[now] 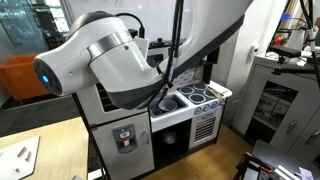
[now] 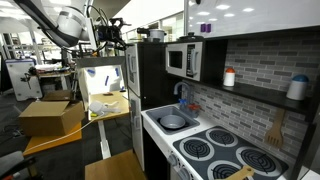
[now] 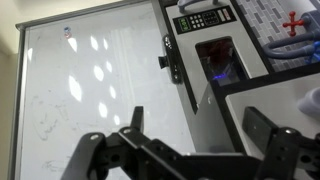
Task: Close the top part of the refrigerator
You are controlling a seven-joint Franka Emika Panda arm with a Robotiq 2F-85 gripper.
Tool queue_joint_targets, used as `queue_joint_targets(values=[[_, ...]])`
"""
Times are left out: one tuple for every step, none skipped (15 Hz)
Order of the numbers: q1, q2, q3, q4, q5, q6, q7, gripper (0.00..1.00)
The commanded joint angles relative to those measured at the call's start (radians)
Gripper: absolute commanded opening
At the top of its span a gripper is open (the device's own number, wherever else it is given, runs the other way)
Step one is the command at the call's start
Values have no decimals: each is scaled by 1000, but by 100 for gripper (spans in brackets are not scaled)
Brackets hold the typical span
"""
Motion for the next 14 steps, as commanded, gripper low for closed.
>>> queue_joint_targets(values=[[-27, -40, 10, -55, -37, 63, 13, 100], [-29, -45, 10, -62, -39, 70, 13, 100], [-32, -49, 9, -69, -40, 78, 15, 100], [-34, -55, 9, -78, -40, 83, 17, 100], [-35, -61, 10, -86, -39, 88, 20, 100], [-37, -66, 10, -95, -36, 91, 23, 100], [-39, -71, 11, -100, -33, 94, 24, 100], [-40, -76, 11, -107, -34, 98, 26, 100], [-41, -82, 12, -114, -35, 100, 26, 100], [-40, -88, 13, -119, -34, 100, 24, 100], [-36, -97, 16, -128, -31, 98, 24, 100], [-33, -106, 22, -135, -24, 96, 22, 100], [-30, -114, 27, -140, -20, 90, 23, 100], [-26, -130, 37, -152, -9, 91, 22, 100]])
